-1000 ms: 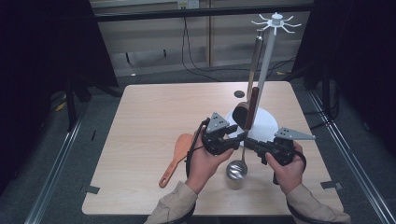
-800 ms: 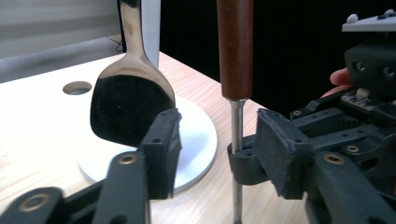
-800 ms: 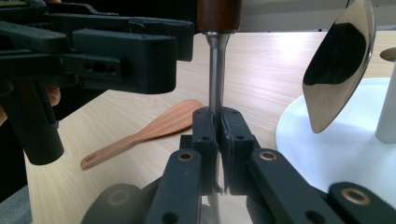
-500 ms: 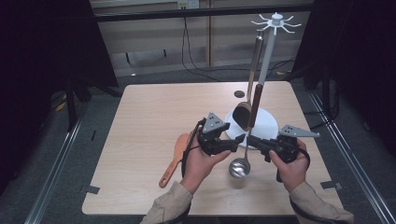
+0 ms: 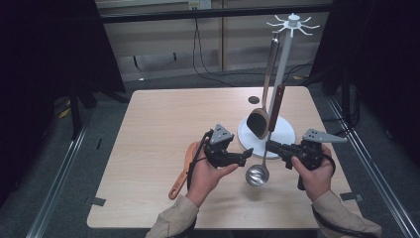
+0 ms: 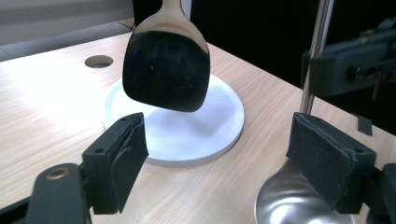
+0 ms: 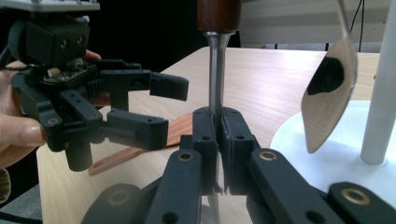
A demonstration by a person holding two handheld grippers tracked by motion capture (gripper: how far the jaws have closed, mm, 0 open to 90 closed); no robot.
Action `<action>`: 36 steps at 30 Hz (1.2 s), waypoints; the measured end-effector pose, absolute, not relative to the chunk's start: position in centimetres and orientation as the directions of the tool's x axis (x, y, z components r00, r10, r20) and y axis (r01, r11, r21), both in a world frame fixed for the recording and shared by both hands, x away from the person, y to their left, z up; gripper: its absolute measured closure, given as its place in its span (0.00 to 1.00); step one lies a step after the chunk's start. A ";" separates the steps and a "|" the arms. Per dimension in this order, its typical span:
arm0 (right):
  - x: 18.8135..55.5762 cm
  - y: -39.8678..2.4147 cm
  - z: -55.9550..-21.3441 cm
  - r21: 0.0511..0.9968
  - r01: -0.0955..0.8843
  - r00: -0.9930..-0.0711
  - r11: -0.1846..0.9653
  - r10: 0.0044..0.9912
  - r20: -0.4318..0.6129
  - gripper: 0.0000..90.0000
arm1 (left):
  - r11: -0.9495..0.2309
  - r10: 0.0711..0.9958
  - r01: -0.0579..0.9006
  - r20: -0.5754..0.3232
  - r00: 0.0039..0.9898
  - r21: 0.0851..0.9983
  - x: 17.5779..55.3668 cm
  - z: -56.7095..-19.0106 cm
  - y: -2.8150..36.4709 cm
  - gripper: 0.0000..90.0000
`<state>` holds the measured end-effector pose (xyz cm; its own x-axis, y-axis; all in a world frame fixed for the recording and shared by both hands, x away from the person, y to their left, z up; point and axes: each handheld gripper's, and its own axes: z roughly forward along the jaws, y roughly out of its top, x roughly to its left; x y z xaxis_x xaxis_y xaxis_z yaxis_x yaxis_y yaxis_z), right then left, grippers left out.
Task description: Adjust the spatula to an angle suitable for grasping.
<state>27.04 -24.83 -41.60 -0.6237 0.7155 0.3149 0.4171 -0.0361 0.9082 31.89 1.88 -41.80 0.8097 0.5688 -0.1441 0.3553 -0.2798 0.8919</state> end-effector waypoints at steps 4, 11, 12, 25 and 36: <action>27.3 -25.1 -41.3 0.909 0.416 -0.629 -0.039 0.709 0.319 0.96 | -0.286 0.572 0.366 -0.149 0.807 0.886 31.9 -42.3 2.4 0.20; 27.7 -25.2 -40.2 0.919 0.393 -0.653 -0.017 0.699 0.293 0.96 | -0.298 0.584 0.378 -0.146 0.799 0.877 32.0 -43.0 3.2 0.19; 27.8 -25.2 -40.0 0.921 0.388 -0.656 -0.013 0.698 0.287 0.96 | -0.296 0.584 0.379 -0.148 0.798 0.877 32.0 -43.1 3.2 0.19; 28.9 -25.5 -37.6 0.934 0.357 -0.684 -0.013 0.677 0.271 0.96 | -0.318 0.588 0.389 -0.142 0.796 0.865 32.0 -44.2 4.0 0.17; 29.4 -25.3 -36.3 0.941 0.338 -0.700 0.001 0.669 0.250 0.96 | -0.340 0.582 0.402 -0.145 0.800 0.850 31.9 -45.0 4.2 0.14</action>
<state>29.44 -25.30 -36.31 -0.7001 0.6687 0.2503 0.3378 0.0015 0.9412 31.95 4.24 -45.03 0.8003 0.5816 -0.1455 0.4017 -0.3401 0.8503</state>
